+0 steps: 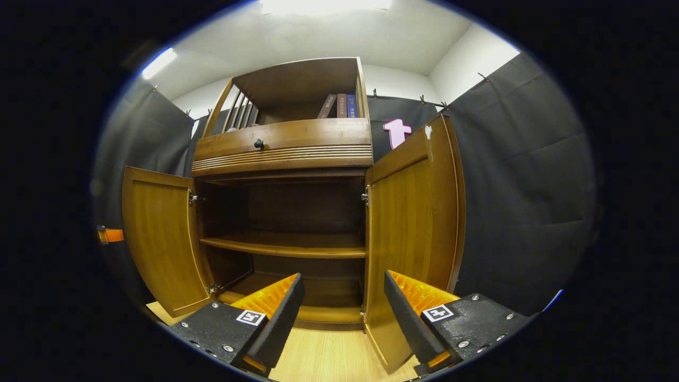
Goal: Open the right door of the double-door shoe cabinet with the right hand, and open the left door with the left hand.
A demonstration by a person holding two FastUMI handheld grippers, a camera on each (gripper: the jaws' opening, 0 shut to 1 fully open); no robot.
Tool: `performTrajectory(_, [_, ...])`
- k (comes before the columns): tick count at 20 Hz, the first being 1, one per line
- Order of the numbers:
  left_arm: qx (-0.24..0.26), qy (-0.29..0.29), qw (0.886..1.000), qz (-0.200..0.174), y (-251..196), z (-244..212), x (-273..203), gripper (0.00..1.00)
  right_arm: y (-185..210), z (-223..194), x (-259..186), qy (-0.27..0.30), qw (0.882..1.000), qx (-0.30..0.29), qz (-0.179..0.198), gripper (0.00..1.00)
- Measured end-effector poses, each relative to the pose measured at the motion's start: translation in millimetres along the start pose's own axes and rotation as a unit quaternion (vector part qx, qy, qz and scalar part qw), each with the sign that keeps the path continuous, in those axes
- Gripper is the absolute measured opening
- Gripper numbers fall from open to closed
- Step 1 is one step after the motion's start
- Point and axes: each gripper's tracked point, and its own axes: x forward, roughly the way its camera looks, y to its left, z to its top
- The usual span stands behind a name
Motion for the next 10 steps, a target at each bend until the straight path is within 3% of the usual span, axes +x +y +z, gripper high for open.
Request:
performTrajectory(3, [0.015,-0.019,1.000,0.012,-11.2,29.2,7.3,0.19,2.2,13.6,-0.1,-0.002,1.000,0.000,0.009,0.98])
performTrajectory(8, [0.031,-0.039,0.999,0.006,-43.9,53.7,13.4,0.79,-2.7,29.6,0.9,-0.008,1.000,-0.002,0.008,0.98])
performTrajectory(10, [0.026,-0.033,0.999,-0.004,-54.1,53.4,17.7,0.87,-3.9,33.2,-0.7,-0.009,1.000,-0.002,0.007,0.98])
